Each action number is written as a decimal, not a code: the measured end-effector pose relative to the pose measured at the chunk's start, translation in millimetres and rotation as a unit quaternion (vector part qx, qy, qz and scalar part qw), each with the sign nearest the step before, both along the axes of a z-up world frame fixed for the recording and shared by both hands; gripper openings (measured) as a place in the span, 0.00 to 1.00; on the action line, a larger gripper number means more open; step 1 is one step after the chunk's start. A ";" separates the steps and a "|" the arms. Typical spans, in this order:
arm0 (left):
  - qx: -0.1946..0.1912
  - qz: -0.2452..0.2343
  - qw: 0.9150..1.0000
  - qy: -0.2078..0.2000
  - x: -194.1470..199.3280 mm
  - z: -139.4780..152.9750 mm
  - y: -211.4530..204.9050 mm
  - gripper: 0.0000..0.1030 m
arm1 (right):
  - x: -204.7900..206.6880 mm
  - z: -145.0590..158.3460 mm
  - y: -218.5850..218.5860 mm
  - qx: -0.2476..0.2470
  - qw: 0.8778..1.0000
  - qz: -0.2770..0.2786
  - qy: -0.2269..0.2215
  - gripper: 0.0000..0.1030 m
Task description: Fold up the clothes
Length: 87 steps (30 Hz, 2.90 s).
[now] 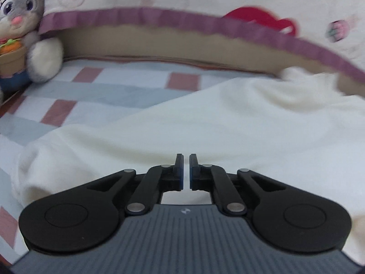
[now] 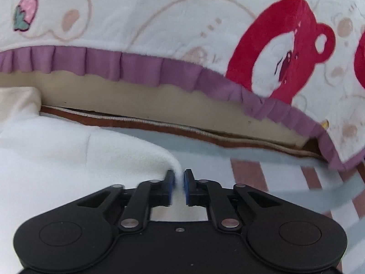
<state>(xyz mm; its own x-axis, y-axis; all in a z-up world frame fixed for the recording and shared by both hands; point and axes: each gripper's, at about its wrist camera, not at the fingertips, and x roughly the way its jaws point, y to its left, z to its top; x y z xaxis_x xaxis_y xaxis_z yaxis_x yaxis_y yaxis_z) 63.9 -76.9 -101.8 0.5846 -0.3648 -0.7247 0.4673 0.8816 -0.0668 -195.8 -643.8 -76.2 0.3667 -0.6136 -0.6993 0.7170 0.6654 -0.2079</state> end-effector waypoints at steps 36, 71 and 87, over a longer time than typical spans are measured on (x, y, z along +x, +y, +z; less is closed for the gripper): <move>0.043 -0.296 0.954 0.020 -225.1 16.5 -58.2 0.63 | -85.9 -31.5 359.3 0.472 0.875 0.107 0.025 0.86; -0.019 -0.340 0.922 -0.183 -224.8 53.2 -22.3 0.71 | 39.5 42.3 237.5 0.283 0.933 0.114 -0.192 0.22; 0.042 -0.187 0.976 -0.101 -115.5 11.2 -65.8 0.20 | 58.1 54.6 256.6 0.214 0.946 0.168 -0.173 0.29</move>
<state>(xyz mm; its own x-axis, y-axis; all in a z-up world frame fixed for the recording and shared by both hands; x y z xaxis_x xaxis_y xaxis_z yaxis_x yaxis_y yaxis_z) -51.5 -142.8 -90.6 0.5560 -0.5243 -0.6449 0.7535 0.6455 0.1248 -137.7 -387.1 -21.6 0.7437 -0.1080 -0.6597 0.4248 0.8384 0.3416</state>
